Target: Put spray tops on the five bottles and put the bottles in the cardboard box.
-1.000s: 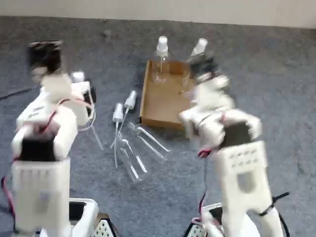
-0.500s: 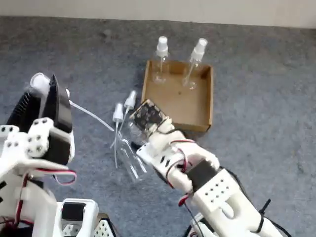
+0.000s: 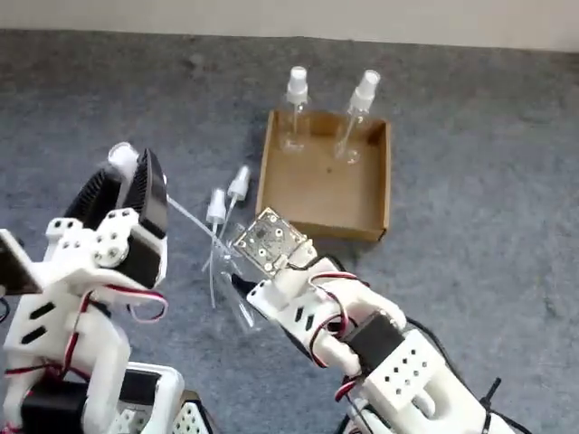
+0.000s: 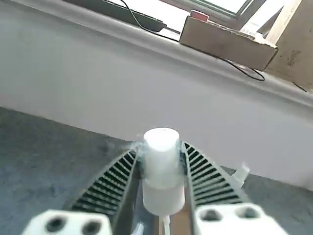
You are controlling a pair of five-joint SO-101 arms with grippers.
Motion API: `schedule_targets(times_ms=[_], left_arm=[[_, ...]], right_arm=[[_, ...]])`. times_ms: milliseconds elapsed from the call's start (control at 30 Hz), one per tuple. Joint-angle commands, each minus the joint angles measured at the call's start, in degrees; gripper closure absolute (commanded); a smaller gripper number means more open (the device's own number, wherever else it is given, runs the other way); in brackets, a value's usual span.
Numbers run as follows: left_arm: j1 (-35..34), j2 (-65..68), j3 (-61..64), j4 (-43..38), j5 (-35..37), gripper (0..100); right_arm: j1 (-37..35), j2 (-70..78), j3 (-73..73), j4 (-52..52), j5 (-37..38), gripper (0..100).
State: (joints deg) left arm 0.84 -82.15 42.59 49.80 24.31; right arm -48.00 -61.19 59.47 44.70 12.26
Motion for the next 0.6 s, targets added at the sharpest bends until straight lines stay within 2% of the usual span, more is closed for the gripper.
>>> schedule_targets(times_ms=[0, 167, 433, 567], left_arm=[[0.92, -0.22, 2.42, -8.35, 0.44, 100], [0.84, -0.22, 2.86, -9.58, 0.44, 100], [1.19, -0.31, 5.41, -5.89, 0.62, 100], [4.26, -0.31, 10.15, -4.92, 0.62, 100]], right_arm=[[-0.57, -1.63, -0.04, -1.71, 0.62, 99.5], [-0.48, -1.63, -0.04, -1.63, 0.7, 99.5], [-0.31, -1.63, -0.04, -1.63, 0.7, 99.5], [-0.31, -1.63, -0.04, -1.63, 0.62, 99.5]])
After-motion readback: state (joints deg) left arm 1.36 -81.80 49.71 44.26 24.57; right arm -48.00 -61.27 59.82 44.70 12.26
